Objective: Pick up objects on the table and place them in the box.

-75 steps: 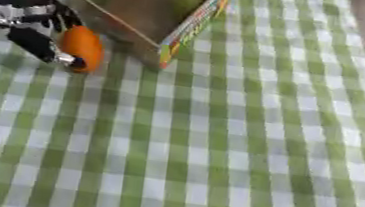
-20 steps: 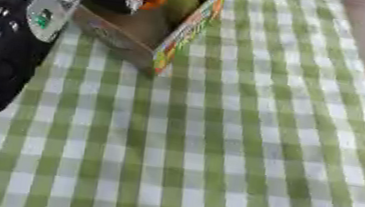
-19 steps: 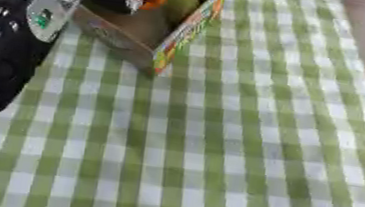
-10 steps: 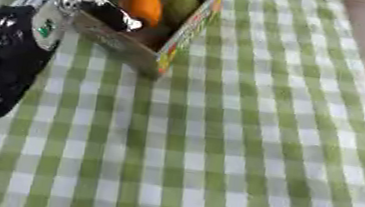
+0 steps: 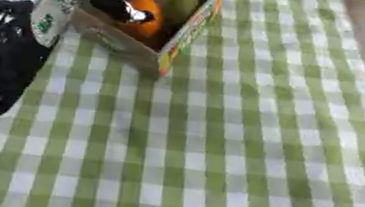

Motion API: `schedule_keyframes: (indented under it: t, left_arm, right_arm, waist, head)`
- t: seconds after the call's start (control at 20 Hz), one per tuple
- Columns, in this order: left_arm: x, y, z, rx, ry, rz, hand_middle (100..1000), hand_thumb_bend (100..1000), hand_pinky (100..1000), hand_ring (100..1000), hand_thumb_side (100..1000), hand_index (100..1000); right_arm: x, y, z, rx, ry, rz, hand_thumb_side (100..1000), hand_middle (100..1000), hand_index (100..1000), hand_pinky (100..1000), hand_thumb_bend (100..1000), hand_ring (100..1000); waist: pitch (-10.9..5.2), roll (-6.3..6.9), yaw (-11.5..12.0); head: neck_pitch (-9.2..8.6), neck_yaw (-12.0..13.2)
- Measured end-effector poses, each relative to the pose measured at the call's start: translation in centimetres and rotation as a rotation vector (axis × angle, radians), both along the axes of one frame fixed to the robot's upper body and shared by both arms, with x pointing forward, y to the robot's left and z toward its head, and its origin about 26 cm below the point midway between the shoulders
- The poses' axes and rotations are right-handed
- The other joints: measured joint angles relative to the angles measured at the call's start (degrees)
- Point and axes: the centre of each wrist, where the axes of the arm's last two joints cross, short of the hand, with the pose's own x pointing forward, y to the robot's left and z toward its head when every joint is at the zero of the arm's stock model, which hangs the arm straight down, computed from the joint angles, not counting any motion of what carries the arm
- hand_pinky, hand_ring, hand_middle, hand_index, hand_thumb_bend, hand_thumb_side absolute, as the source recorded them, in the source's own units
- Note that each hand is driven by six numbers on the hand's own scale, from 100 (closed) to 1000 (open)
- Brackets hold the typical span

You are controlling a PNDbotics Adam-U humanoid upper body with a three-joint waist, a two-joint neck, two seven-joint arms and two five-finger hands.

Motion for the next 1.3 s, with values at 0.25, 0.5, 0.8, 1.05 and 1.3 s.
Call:
schedule_keyframes:
  t: [0.25,0.5,0.8,1.05,1.3]
  left_arm:
    - [-3.5,0.2,3.8,-0.258,-0.22,-0.061,683,100,711,712,321,802]
    - [-10.6,2.0,6.6,-0.483,-0.534,-0.143,673,100,708,710,266,804]
    - [-16.6,3.8,4.3,-0.689,-0.737,-0.273,666,186,707,712,342,821]
    - [-17.4,5.3,1.3,-0.843,-0.724,-0.376,704,207,739,746,429,855]
    - [-17.5,6.6,-0.2,-0.974,-0.702,-0.483,742,209,761,774,450,873]
  right_arm:
    - [0.0,0.0,0.0,0.001,0.0,-0.001,524,570,876,818,100,786]
    - [0.0,-0.2,0.2,0.011,-0.011,-0.004,526,578,875,817,100,776]
    - [-0.1,0.0,0.7,0.018,-0.039,0.005,526,581,874,817,100,769]
    - [-0.1,0.1,0.9,0.019,-0.046,0.008,527,583,874,820,100,772]
    - [-0.1,0.1,0.9,0.023,-0.05,0.01,528,588,873,821,100,773]
  waist:
    - [-0.25,0.19,1.1]
    - [-0.35,-0.2,1.9]
    - [-0.38,-0.91,2.6]
    - [-0.38,-1.2,3.2]
    - [-0.53,-1.54,4.2]
  head:
    - [0.47,-0.6]
    - [0.5,-1.6]
    - [0.5,-2.6]
    - [0.48,-3.1]
    - [0.41,-3.4]
